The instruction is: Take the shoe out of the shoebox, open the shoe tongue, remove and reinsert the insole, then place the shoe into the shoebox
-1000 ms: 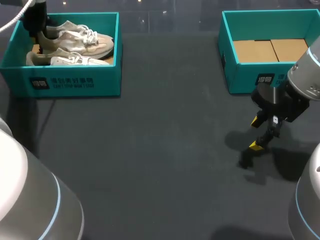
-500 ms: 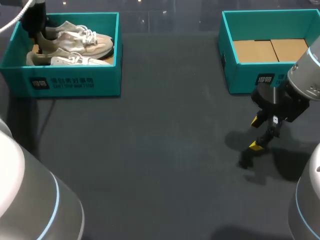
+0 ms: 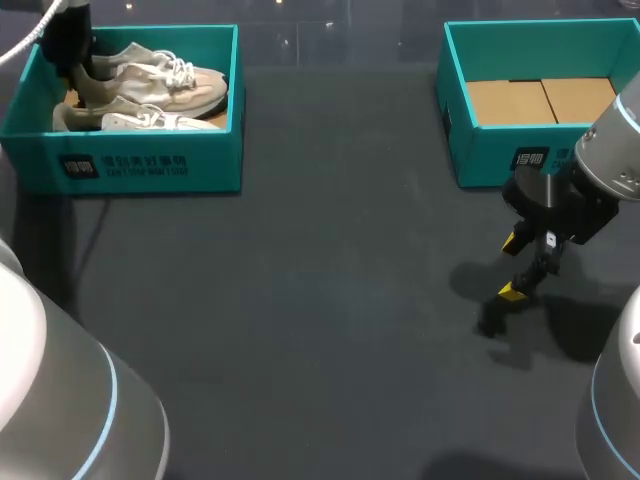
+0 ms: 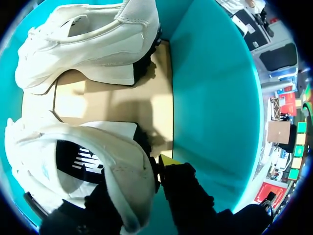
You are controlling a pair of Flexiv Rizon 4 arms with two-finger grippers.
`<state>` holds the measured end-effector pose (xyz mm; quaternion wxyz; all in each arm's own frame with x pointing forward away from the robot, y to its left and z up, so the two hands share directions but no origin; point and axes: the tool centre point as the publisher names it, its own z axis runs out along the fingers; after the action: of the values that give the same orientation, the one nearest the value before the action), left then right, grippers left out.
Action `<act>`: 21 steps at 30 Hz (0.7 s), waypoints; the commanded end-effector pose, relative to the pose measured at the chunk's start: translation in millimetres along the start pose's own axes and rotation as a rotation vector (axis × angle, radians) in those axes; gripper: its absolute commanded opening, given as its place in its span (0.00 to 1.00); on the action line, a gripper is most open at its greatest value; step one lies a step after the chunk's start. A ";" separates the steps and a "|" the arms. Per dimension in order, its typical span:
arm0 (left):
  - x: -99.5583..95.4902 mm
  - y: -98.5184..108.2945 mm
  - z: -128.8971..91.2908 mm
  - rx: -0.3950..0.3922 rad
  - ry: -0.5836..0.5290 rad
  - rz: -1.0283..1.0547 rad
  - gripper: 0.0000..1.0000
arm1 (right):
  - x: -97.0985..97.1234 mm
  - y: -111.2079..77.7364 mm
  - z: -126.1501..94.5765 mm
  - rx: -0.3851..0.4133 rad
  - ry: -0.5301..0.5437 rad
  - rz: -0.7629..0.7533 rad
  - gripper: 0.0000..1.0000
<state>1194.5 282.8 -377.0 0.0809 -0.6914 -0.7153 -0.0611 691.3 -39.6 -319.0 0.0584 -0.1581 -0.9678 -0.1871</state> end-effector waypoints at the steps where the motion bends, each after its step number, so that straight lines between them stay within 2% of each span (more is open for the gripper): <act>1: 0.2 -2.0 -6.1 0.001 -0.009 0.002 0.41 | 0.7 -0.3 0.4 0.001 -0.002 0.000 1.00; 9: -0.2 -6.0 -14.9 -0.015 -0.031 0.009 0.50 | 0.7 -0.3 0.4 0.001 -0.002 0.000 1.00; 13: -0.3 -9.7 -21.3 -0.026 -0.045 0.019 0.62 | 0.7 -0.3 0.4 0.001 -0.002 0.000 1.00; 16: -0.1 -12.1 -25.8 -0.034 -0.056 0.021 0.75 | 0.7 -0.3 0.4 0.001 -0.002 0.000 1.00; 19: 1.2 -13.7 -33.7 -0.046 -0.077 0.016 0.92 | 0.7 -0.3 0.4 0.001 -0.002 0.000 1.00; 21: 1.5 -14.6 -41.8 -0.057 -0.093 0.009 0.92 | 0.7 -0.3 0.4 0.001 -0.002 0.000 1.00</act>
<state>1194.4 274.0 -348.2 0.0388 -0.6987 -0.7131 -0.0427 691.3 -39.6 -319.0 0.0584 -0.1581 -0.9678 -0.1871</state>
